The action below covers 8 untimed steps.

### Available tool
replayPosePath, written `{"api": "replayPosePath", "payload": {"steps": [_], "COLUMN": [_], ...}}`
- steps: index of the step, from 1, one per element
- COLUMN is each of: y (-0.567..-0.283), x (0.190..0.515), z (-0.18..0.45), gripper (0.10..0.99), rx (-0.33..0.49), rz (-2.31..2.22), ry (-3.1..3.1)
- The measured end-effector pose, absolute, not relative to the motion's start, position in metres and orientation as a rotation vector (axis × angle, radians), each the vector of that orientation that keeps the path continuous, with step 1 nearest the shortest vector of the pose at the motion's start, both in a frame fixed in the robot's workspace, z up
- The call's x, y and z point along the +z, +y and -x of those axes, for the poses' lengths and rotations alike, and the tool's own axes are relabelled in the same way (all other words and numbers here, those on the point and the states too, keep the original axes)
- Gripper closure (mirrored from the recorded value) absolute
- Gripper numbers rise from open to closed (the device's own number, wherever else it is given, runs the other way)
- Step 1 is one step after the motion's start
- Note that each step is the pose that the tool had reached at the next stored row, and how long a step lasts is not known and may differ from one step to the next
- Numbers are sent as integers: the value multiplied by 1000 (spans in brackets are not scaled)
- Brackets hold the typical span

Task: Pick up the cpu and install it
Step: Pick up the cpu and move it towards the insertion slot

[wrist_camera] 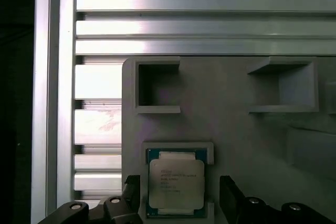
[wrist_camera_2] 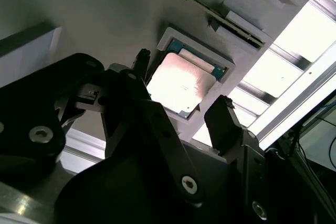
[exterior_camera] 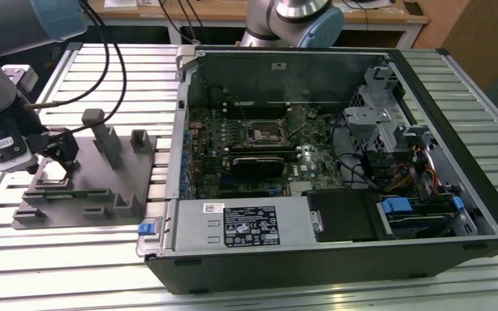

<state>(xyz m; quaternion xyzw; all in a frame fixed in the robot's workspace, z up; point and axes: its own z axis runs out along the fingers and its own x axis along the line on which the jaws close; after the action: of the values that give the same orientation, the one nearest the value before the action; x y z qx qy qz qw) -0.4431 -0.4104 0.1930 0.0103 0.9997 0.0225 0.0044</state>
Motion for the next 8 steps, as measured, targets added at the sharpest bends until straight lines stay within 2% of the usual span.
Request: {"api": "replayPosePath", "payload": {"steps": [3, 4, 8], "y": [-410, -410, -410], "x": [191, 190, 186], "z": [443, 443, 443], "gripper": [373, 310, 310], "rx": [71, 71, 71], "rz": [-32, -32, -32], "ry": [3132, 3132, 3131]}}
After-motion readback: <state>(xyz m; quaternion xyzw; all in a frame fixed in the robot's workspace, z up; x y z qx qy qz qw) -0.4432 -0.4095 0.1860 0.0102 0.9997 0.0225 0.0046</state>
